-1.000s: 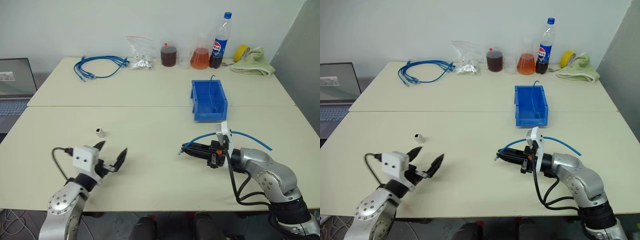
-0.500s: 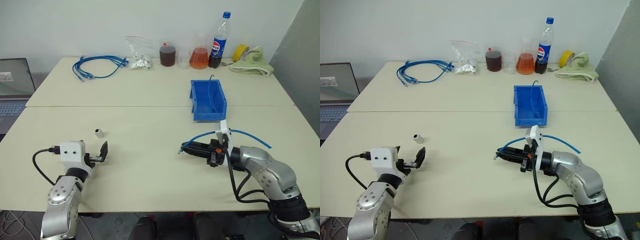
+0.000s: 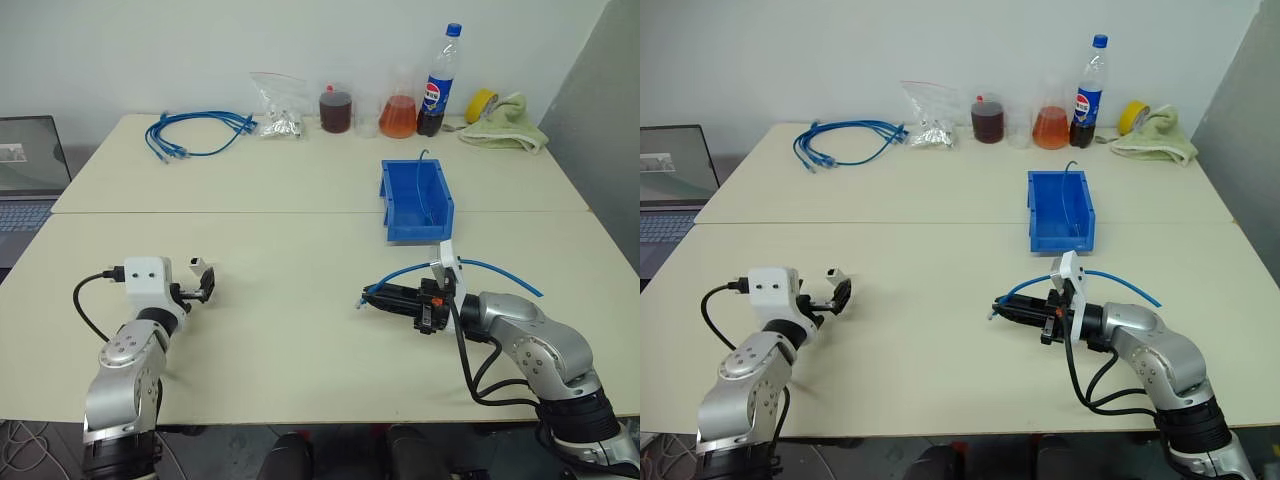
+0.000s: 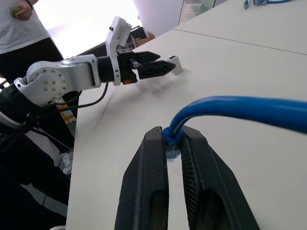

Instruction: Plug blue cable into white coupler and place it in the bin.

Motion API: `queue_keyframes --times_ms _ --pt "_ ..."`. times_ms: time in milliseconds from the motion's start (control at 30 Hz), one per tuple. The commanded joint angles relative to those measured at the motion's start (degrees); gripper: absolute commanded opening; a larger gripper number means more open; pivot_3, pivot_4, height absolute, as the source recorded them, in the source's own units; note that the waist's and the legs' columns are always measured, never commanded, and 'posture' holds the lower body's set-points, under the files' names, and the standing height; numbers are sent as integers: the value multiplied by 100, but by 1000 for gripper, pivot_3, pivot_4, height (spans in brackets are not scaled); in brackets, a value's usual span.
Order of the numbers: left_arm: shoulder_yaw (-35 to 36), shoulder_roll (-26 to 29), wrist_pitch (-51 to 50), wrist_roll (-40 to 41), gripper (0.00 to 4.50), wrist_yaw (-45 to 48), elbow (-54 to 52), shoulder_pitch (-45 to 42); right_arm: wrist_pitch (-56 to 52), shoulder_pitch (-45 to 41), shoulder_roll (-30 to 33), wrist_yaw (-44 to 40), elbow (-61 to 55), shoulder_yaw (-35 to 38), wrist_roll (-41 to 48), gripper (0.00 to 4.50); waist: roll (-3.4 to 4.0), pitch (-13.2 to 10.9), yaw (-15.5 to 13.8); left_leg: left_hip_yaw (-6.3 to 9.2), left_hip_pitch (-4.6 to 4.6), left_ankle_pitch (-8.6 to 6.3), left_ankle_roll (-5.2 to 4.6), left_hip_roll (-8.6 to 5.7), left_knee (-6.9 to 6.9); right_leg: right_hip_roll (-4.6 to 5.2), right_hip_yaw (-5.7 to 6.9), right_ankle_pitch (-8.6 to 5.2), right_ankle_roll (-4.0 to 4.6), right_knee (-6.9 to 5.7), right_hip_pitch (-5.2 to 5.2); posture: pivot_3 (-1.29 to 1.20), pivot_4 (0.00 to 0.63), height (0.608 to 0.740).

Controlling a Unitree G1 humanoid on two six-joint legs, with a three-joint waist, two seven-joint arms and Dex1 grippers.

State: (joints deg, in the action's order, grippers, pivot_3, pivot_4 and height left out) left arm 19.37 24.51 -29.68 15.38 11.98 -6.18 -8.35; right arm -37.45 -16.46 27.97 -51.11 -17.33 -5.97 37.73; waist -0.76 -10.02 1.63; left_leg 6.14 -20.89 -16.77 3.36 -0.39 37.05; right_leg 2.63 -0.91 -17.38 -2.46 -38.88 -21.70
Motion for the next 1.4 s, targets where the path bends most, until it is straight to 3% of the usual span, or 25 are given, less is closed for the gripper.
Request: queue_keyframes --times_ms 33,500,933,1100,1400 --pt "3 182 -315 47 4500 65 -63 -211 28 -22 6 -29 -157 56 51 108 0 0 4 0 0 0 0 0 0 0 0 0 0 0 0 0 150 740" --pt "-49 23 -707 28 4500 -69 -5 -384 15 -3 3 -14 -164 56 54 108 0 0 3 6 0 1 2 0 -1 2 -4 0 0 1 -3 0 150 740" --pt "-301 42 -502 -146 4500 27 773 -833 -36 -17 17 3 -184 85 69 108 -1 -1 5 4 -1 2 4 -1 -1 3 -3 0 0 1 -3 0 150 740" --pt "-328 67 -457 -151 3599 46 974 -938 -35 -19 30 3 -189 94 62 108 -1 -1 8 5 -1 4 7 -1 0 3 -4 0 0 1 -4 0 150 740" --pt "-328 33 -403 -240 1420 -67 962 -845 -27 14 61 9 -192 115 60 107 -1 -1 8 5 -1 4 8 -1 0 4 -4 0 0 1 -4 0 150 740"
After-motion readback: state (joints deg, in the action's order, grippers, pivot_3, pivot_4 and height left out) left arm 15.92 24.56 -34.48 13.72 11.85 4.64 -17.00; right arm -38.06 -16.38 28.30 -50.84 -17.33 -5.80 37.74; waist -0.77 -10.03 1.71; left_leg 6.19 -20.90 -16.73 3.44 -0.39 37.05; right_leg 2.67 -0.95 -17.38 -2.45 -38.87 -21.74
